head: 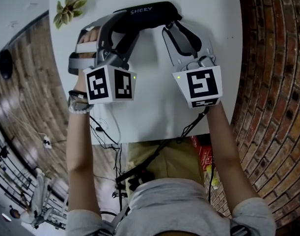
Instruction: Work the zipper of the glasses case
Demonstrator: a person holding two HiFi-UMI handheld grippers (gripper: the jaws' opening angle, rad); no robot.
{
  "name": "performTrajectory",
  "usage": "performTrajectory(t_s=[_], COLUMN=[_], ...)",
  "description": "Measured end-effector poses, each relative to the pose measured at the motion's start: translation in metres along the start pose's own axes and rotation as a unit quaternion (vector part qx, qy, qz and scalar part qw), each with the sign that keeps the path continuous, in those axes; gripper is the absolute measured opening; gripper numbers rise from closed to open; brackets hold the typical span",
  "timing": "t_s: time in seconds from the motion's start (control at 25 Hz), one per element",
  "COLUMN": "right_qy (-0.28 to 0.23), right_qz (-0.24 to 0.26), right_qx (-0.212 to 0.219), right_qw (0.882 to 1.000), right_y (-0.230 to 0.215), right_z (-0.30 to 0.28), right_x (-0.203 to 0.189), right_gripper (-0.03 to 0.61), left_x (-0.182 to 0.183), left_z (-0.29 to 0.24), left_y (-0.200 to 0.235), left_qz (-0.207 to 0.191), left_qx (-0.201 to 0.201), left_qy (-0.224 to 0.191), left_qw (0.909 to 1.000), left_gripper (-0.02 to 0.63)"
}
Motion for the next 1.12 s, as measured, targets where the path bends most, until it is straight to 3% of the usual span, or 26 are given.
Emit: performTrajectory(t_s=[0.48, 1.12], right_qy=[0.007, 0.019], right_qz=[0.005, -0.026], right_qx=[-0.015, -0.011], right_qw=[1.000, 0.999], right_y=[-0.0037, -0.0051], right_z=[-0.0029, -0.0009], right_x=[-0.0009, -0.0056], right_gripper=[0.071, 0.028], left_x=[-0.0006, -0.0014], left_z=[-0.0005, -0.0014], left_y=[-0.0007, 0.0000], left_qz=[-0.013, -0.011], left_qx=[0.009, 0.009], left_qy=[0.003, 0.004], left_qw=[0.9999, 0.9999], left_gripper=[0.255, 0.255])
Point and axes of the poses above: the fingertips, and each gripper's own axes: z backward along the fingers, y to its left, x out of its top, the point moved 1 cm from there along z, backward along the fingers, and after that the axes turned 8 degrees about z, right-handed, at the moved point
